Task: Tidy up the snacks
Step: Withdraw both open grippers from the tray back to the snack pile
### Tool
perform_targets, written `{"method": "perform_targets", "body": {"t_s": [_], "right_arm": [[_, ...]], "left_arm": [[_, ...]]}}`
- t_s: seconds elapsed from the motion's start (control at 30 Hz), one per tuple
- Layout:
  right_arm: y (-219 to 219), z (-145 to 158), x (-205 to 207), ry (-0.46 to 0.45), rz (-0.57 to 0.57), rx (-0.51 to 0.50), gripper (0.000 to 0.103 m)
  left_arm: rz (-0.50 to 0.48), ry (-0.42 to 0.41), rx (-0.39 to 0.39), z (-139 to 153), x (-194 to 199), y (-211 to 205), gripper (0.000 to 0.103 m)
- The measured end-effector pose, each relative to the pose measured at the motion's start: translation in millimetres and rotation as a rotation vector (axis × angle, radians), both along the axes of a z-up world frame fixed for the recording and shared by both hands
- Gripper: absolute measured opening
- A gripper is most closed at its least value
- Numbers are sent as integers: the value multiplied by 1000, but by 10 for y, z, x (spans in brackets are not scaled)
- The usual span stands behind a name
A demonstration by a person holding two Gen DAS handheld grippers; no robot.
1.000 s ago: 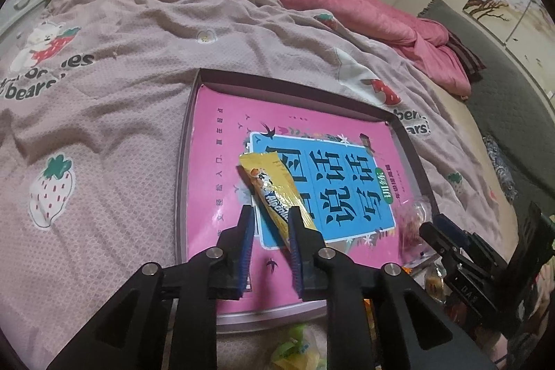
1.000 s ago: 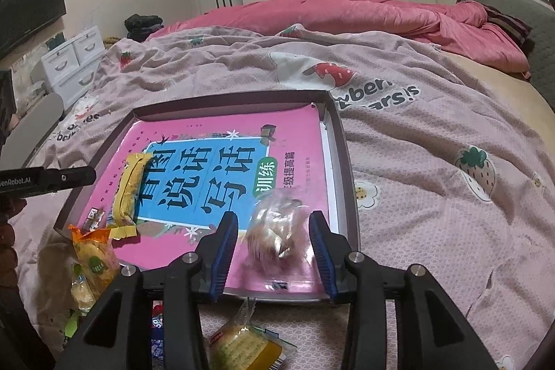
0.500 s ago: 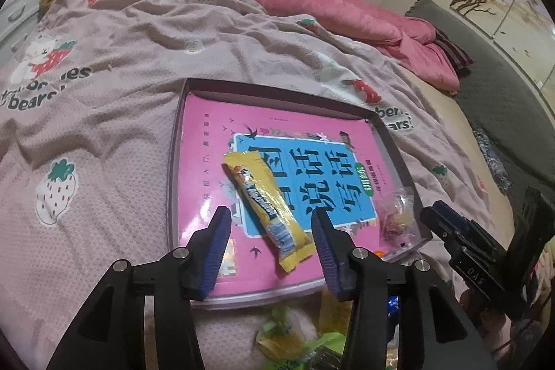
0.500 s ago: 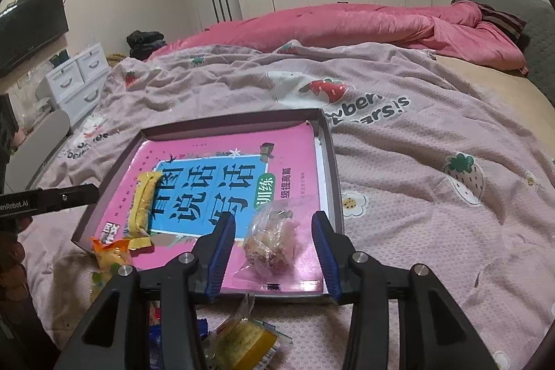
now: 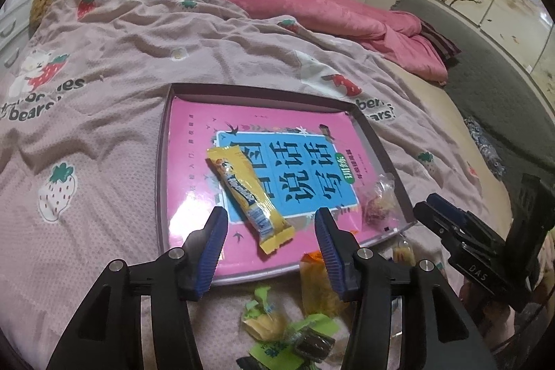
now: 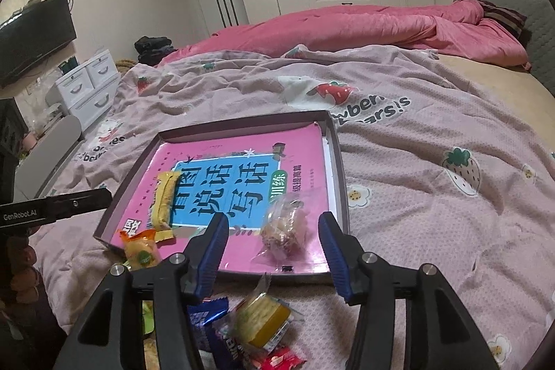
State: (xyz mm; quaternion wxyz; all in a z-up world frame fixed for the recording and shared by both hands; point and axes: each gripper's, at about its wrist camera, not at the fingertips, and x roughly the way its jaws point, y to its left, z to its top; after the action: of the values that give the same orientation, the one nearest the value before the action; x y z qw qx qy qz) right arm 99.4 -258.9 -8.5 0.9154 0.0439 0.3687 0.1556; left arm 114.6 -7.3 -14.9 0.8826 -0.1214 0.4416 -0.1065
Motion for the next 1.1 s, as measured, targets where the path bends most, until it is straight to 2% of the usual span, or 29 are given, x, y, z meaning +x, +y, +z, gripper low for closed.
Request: {"method": "perform_targets", "body": {"t_s": [0.6, 0.73, 1.1], "right_arm": [[95, -1, -268, 48, 10, -3, 54], [91, -15, -294, 58, 6, -7, 54], [40, -64, -332, 105, -27, -9, 54]], "left_arm": [[-56, -6, 43, 33, -247, -210, 55], [-71, -15, 56, 59, -288, -260, 63], [-102, -7, 85, 14, -381, -388, 63]]}}
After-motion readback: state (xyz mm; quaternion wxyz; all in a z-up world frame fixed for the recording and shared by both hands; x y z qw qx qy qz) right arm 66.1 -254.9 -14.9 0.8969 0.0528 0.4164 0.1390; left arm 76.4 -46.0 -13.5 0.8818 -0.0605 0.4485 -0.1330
